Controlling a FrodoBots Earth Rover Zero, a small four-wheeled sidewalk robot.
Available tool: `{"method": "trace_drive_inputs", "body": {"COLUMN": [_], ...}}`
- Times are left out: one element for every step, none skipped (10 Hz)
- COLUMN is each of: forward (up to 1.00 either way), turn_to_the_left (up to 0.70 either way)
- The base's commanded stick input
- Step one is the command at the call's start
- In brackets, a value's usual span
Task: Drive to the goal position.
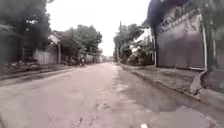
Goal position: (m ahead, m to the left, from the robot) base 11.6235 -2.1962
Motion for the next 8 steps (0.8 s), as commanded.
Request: {"method": "trace_drive_inputs", "body": {"forward": [1.0, 1.0, 1.0, 1.0, 1.0, 1.0, 1.0, 1.0], "turn_to_the_left": [-0.17, 0.0, 0.0, 0.0, 0.0, 0.0, 0.0, 0.0]}}
